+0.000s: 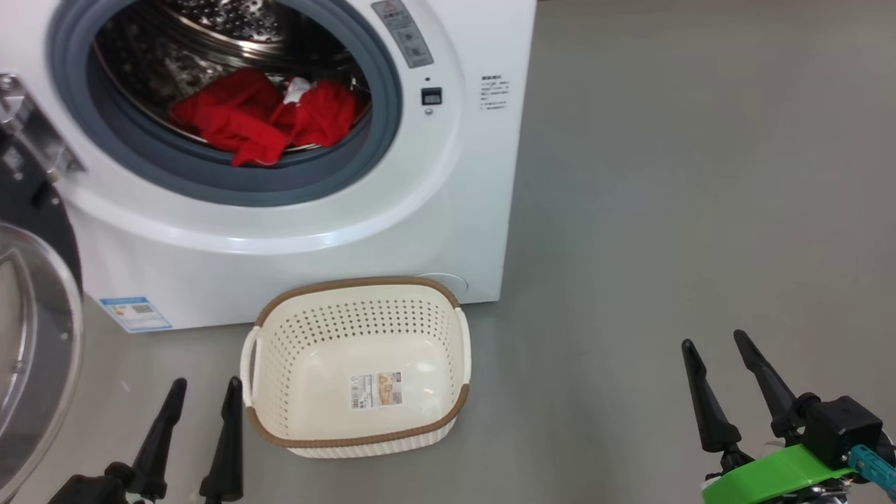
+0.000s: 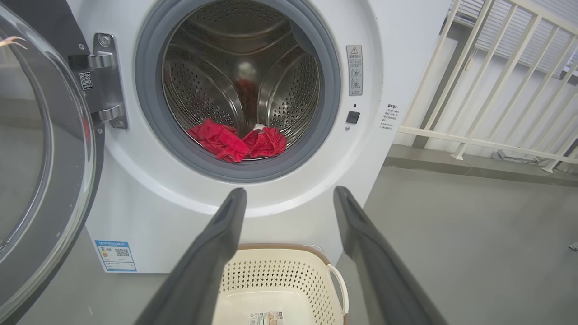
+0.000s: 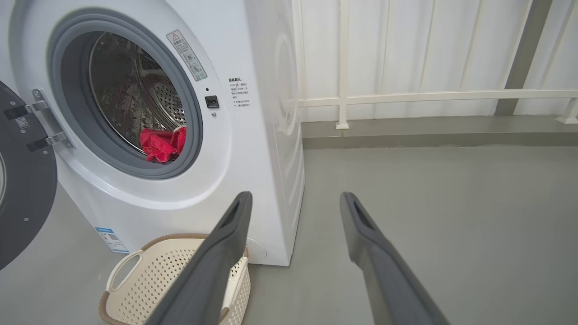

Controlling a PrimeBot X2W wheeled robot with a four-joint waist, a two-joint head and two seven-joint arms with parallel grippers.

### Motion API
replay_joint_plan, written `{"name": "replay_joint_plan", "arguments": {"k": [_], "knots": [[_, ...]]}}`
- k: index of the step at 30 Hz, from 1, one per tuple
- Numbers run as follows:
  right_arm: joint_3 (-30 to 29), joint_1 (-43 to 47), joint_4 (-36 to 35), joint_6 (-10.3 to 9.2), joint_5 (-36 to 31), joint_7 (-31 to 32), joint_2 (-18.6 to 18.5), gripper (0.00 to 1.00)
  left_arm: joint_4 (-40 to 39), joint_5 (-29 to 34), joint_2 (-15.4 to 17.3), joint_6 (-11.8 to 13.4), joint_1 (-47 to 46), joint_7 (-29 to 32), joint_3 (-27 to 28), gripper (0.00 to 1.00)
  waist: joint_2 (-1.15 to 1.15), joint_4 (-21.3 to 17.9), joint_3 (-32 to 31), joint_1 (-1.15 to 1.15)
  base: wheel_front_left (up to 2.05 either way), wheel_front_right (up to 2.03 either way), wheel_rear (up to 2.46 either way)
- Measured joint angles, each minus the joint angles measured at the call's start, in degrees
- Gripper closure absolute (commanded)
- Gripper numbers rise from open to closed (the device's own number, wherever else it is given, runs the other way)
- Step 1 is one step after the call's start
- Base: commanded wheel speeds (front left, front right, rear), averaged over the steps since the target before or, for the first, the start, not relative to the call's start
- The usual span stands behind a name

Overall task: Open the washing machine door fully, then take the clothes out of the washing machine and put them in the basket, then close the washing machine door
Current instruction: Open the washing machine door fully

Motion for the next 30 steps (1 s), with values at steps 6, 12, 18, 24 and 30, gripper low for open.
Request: {"name": "replay_joint_plan", "arguments": {"k": [6,12,18,24,30], "knots": [[-0.8,0.0,-0.3,0.00,-0.1,0.0,0.0,0.00,-0.3,0.1,-0.1,0.0,0.1,0.0,-0.3,0.00,0.00,-1.7,0.4,0.00,0.00,0.00,0.00],[-0.9,0.1,-0.4,0.00,-0.1,0.0,0.3,0.00,-0.9,0.0,0.1,0.0,0.1,0.0,-0.9,0.00,0.00,-2.2,0.5,0.00,0.00,0.00,0.00],[-0.9,0.1,-0.4,0.00,-0.3,0.0,0.5,0.00,-1.5,-0.2,0.3,0.0,0.1,0.0,-1.0,0.00,0.00,-2.1,0.3,0.00,0.00,0.00,0.00],[-0.9,0.1,-0.4,0.00,-0.4,0.0,0.5,0.00,-1.8,-0.5,0.9,0.0,0.1,0.0,-1.2,0.00,0.00,-2.0,0.6,0.00,0.00,0.00,0.00],[-0.8,0.1,-0.4,0.00,-0.4,0.0,0.5,0.00,-1.7,-0.5,1.2,0.0,0.1,0.0,-1.6,0.00,0.00,-1.8,0.9,0.00,0.01,-0.02,0.02]]}}
